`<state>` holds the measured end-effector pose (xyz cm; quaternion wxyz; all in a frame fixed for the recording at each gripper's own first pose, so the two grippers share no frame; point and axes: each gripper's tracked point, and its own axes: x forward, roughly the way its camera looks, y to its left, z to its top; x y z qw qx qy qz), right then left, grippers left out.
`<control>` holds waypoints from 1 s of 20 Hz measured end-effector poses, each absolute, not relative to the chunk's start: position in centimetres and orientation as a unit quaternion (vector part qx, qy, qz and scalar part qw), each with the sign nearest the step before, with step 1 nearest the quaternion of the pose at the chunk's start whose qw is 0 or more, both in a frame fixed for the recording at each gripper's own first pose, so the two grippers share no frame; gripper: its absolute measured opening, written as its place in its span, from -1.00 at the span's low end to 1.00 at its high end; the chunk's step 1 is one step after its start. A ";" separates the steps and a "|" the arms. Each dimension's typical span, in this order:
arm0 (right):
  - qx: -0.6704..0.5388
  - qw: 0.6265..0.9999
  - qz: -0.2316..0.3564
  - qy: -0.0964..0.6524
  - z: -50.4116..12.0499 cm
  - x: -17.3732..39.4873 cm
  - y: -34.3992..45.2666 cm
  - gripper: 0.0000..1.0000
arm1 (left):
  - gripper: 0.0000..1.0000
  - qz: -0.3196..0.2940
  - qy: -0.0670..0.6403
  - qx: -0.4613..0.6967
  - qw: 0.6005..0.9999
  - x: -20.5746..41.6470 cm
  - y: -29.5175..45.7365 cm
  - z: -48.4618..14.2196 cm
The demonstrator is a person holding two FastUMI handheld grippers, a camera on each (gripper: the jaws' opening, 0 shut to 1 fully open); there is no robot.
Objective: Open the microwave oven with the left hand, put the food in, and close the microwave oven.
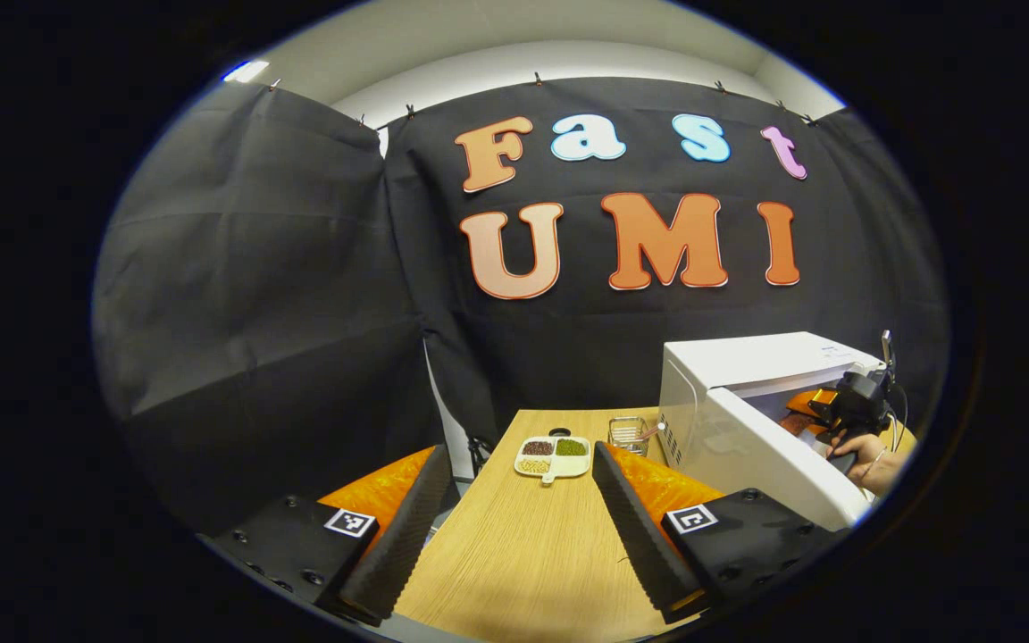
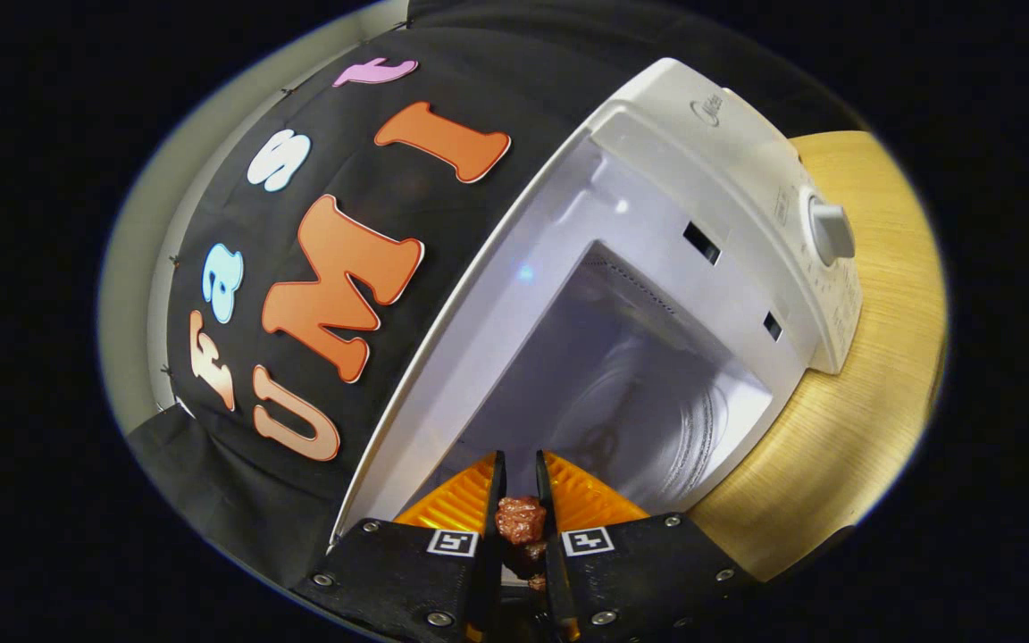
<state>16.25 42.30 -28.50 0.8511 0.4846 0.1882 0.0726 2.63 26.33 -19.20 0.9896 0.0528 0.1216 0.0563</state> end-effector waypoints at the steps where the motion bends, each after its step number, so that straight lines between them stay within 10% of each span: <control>1: 0.498 0.844 0.065 0.188 -28.9 17.0 42.8 -0.60 | 1.00 0.059 0.126 0.054 0.989 2.6 26.6 -19.4; 9: 0.475 0.851 0.002 0.224 -33.5 21.2 43.8 -0.54 | 1.00 0.078 0.137 0.049 0.986 2.2 28.1 -20.1; 12: 0.398 0.889 -0.013 0.226 -34.6 22.1 43.4 0.73 | 0.94 0.079 0.140 0.052 0.986 1.8 28.4 -20.4; 20: 0.209 0.960 -0.004 0.188 -32.3 21.8 40.0 0.89 | 1.00 0.082 0.142 0.044 0.986 1.4 28.7 -21.1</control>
